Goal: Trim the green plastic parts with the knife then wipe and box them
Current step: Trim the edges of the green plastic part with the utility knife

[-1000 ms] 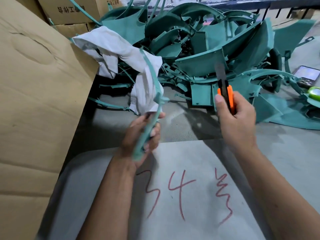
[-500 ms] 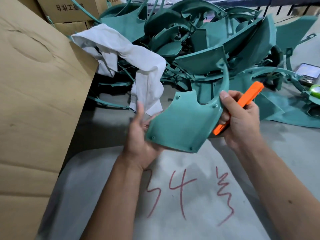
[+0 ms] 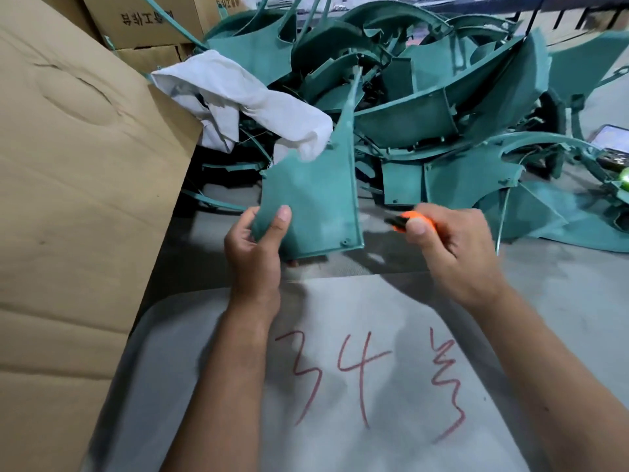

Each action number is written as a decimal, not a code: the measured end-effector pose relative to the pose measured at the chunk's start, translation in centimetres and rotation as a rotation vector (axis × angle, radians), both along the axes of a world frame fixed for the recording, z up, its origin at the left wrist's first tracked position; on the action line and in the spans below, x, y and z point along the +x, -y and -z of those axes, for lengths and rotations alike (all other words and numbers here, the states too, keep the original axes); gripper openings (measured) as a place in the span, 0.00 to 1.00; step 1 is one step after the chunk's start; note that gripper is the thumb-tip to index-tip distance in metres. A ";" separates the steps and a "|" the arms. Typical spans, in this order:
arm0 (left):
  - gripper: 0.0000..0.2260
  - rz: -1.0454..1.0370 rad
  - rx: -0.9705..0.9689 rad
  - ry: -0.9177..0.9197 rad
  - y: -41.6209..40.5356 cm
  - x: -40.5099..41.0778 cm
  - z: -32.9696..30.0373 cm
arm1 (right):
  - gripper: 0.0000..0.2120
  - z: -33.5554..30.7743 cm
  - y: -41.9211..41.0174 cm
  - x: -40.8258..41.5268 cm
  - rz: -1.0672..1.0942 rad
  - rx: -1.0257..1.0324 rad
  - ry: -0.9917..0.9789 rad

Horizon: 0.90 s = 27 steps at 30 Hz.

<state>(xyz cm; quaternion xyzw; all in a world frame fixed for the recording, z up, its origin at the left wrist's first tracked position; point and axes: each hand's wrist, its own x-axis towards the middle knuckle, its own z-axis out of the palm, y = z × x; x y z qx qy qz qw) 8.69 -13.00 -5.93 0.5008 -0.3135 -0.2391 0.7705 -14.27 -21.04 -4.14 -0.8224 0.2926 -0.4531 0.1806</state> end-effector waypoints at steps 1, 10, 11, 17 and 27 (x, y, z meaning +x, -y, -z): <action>0.05 -0.001 0.002 -0.027 -0.1 0.2 -0.1 | 0.26 -0.1 -0.2 0.3 -0.021 -0.035 -0.059; 0.11 0.151 0.121 -0.135 -0.3 0.9 0.1 | 0.28 0.4 -0.6 1.2 0.002 -0.138 -0.253; 0.10 0.180 0.133 -0.146 -0.3 1.0 0.1 | 0.27 0.3 -0.7 1.3 0.008 -0.142 -0.238; 0.05 0.345 0.202 -0.070 -0.9 1.4 0.0 | 0.34 -0.1 -0.6 1.0 0.082 -0.072 -0.072; 0.05 0.494 0.232 -0.009 -1.6 1.4 0.1 | 0.36 0.1 0.9 -0.1 0.395 0.057 0.117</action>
